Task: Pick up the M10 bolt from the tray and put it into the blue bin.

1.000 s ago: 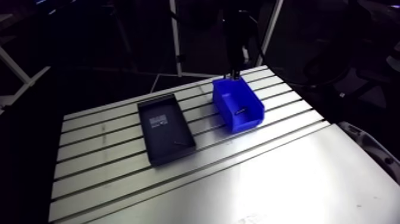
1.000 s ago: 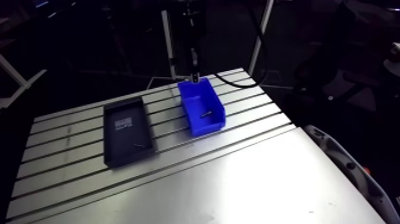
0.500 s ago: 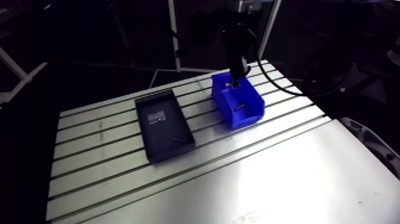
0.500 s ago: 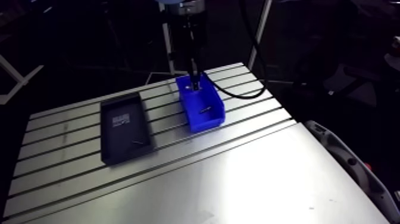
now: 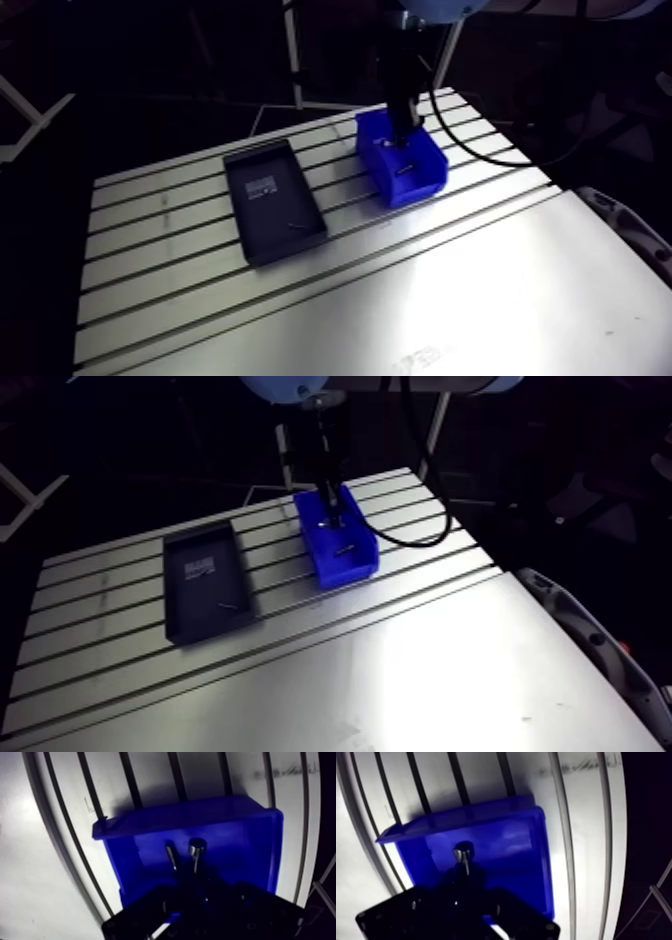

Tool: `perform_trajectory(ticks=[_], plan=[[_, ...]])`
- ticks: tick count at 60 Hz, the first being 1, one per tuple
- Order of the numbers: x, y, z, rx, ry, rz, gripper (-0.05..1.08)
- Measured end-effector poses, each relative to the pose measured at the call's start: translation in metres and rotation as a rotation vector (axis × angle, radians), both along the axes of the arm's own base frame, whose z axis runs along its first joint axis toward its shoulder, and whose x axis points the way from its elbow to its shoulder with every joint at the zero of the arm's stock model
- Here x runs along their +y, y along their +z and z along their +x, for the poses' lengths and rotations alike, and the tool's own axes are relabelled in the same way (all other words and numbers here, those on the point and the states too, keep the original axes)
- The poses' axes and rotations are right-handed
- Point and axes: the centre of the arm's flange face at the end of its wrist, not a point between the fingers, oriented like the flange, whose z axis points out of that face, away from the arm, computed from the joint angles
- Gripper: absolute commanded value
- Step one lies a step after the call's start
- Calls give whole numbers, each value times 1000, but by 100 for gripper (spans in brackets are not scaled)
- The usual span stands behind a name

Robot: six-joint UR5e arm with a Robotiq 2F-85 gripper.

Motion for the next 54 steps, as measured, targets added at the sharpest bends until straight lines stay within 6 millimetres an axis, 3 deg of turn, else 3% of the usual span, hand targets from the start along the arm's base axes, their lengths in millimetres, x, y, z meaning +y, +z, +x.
perform_trajectory(ticks=[54], plan=[[-2, -21, 3, -15, -18, 2, 93]])
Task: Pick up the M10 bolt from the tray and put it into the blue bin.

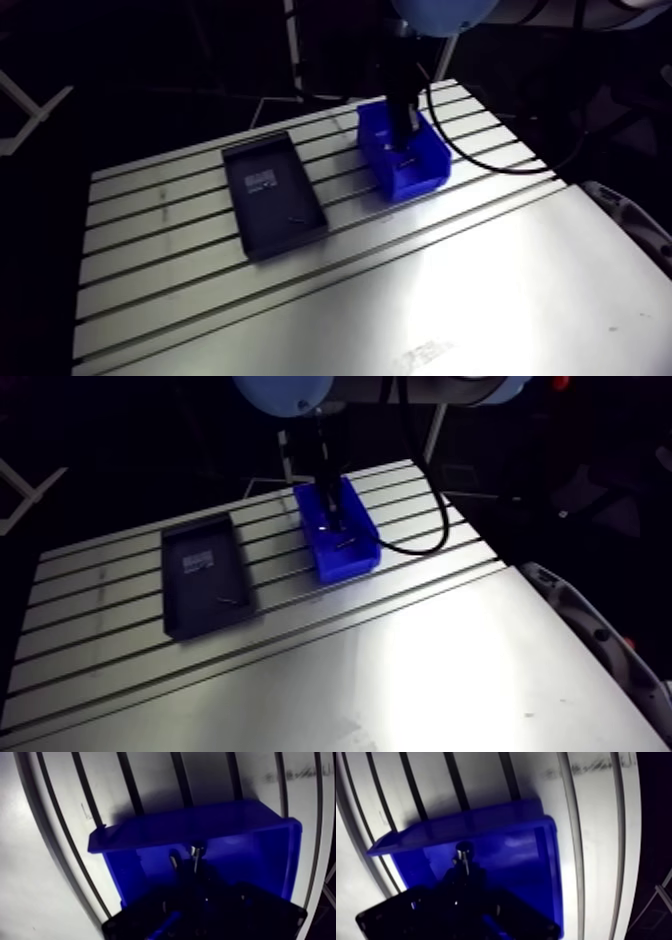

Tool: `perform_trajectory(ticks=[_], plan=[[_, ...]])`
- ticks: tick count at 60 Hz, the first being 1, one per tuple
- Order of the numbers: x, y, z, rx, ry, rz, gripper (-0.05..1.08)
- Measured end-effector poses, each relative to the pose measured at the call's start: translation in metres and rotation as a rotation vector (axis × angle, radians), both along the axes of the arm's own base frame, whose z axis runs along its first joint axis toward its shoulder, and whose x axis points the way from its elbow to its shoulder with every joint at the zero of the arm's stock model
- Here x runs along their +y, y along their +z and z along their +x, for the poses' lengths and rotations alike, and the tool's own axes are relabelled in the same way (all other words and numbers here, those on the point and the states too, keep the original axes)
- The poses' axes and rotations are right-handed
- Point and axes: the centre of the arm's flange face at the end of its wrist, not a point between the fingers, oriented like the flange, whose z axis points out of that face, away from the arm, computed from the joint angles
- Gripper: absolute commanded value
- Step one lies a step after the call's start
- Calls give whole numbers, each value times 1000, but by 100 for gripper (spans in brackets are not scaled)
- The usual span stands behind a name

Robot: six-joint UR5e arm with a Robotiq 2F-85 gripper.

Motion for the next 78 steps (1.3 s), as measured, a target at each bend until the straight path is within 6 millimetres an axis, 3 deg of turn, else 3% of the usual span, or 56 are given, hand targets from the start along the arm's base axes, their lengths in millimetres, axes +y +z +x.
perform_trajectory(ticks=[7, 11, 13, 18, 23, 34, 51, 78], plan=[[0, -4, 0, -5, -1, -2, 82], [0, -5, 0, -7, -2, -3, 68], [0, -6, 0, -8, -2, -3, 54], [1, -6, 0, -8, -3, -3, 51], [1, -5, 0, -7, -2, -2, 38], [2, 4, -3, 10, -1, 3, 21], [1, 38, -3, 61, 0, 17, 2], [-4, 125, 3, 76, -10, 11, 3]])
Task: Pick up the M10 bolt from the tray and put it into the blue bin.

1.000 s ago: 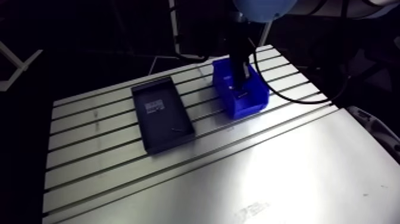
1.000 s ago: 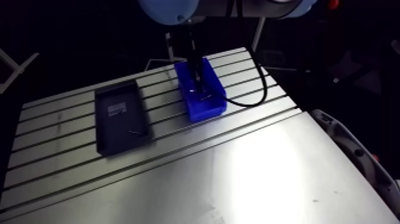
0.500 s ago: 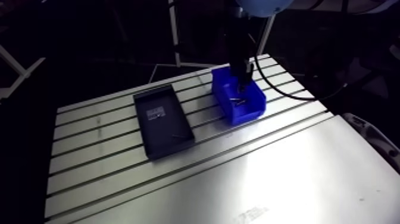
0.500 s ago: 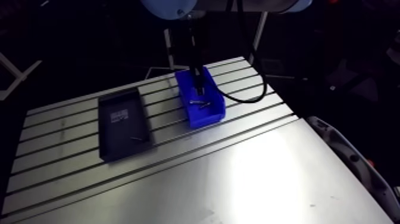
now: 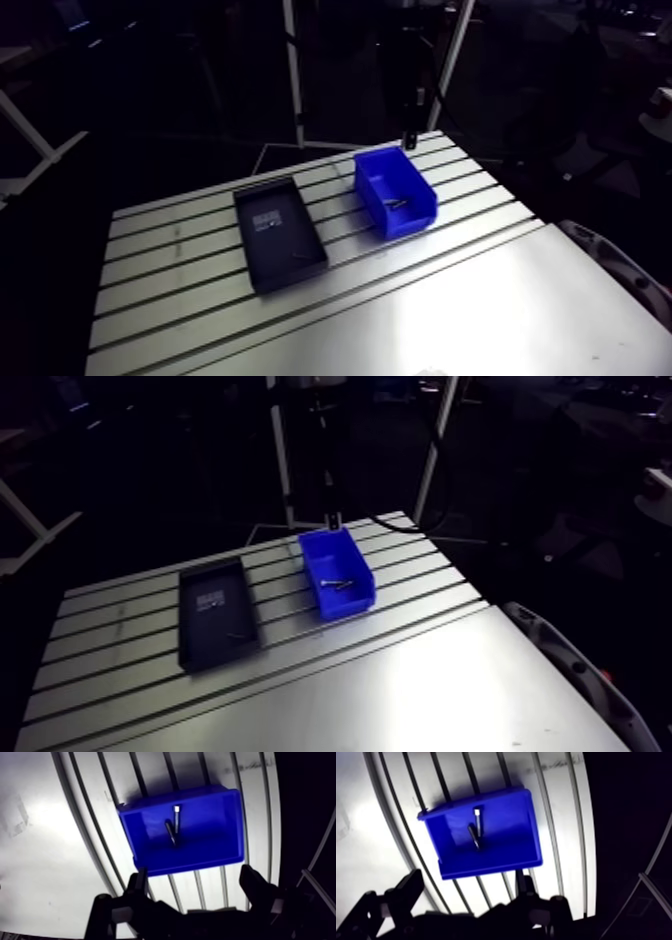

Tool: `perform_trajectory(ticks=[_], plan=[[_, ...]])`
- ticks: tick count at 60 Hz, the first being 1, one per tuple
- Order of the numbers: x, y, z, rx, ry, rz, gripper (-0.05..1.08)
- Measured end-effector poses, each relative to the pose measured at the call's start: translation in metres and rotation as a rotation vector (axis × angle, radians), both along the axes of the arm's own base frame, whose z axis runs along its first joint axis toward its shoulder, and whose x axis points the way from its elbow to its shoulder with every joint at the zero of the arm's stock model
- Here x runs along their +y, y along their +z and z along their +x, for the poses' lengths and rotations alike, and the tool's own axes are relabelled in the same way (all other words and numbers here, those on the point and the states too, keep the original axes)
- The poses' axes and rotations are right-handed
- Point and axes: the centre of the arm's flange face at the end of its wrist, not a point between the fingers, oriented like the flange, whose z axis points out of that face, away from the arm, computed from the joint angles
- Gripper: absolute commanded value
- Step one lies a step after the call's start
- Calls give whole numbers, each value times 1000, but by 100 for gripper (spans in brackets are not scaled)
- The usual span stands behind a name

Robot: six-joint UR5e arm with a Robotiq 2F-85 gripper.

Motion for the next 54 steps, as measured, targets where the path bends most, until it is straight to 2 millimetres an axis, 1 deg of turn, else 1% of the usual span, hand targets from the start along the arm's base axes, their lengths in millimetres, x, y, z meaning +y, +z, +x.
perform_trajectory(ticks=[3, 8, 15, 16, 28, 39, 54], plan=[[0, 9, 0, 2, -9, -2, 6], [-1, 25, -2, 8, -31, -5, 6], [-2, 47, -4, 15, -82, -6, 4], [-2, 50, -5, 16, -91, -7, 2], [-10, 87, -10, 30, -241, -1, 1], [-27, 116, -16, 54, -442, 12, 1], [-61, 149, -25, 104, -761, 15, 1]])
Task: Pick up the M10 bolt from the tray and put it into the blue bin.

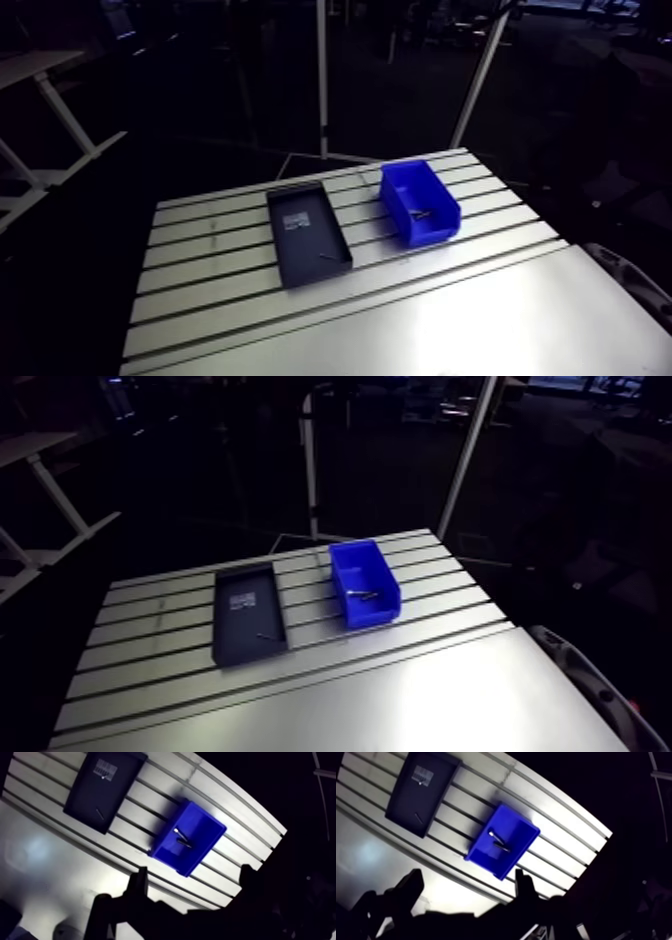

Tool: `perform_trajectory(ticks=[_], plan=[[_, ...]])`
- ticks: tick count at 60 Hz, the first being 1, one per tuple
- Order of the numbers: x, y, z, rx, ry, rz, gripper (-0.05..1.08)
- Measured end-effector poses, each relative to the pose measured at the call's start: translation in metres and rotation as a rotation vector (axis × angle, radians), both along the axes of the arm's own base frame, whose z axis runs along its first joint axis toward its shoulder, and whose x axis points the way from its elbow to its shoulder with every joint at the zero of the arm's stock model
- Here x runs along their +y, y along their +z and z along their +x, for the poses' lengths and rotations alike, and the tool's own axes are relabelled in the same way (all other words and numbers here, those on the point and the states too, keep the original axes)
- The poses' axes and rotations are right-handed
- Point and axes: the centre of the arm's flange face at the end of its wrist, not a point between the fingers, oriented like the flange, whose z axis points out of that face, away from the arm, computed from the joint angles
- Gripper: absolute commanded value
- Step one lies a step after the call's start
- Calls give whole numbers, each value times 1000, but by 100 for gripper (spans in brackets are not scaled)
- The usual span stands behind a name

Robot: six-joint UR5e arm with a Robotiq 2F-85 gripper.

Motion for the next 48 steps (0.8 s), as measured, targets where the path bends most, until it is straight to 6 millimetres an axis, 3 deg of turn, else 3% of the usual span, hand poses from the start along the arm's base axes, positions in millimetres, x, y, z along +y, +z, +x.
perform_trajectory(ticks=[29, 48], plan=[[-75, 52, 0, 21, -485, -48, 1], [-92, 62, 12, -23, -565, -42, 1]])
